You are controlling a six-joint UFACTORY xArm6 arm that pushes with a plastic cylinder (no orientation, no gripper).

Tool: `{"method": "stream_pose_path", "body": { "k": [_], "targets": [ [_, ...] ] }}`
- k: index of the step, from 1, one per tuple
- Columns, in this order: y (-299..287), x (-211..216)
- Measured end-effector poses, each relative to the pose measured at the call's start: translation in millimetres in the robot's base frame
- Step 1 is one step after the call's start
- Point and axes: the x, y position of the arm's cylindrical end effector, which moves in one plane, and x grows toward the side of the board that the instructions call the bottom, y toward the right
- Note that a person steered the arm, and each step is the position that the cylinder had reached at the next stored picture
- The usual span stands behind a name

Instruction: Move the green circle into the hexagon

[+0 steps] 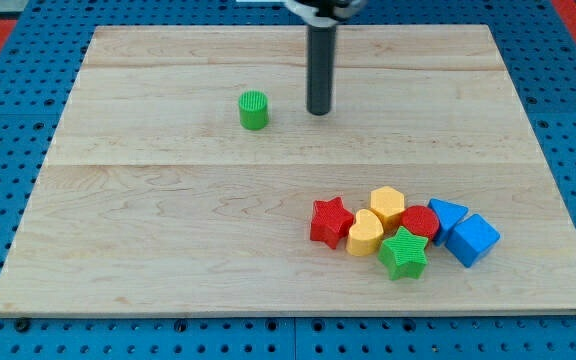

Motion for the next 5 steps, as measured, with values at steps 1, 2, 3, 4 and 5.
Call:
{"method": "stream_pose_path", "body": {
  "k": [1,2,3,4,5],
  "targets": [
    [-69,-42],
    [-158,-39],
    [-140,-6],
    [-13,44],
    [11,20]
  ]
}}
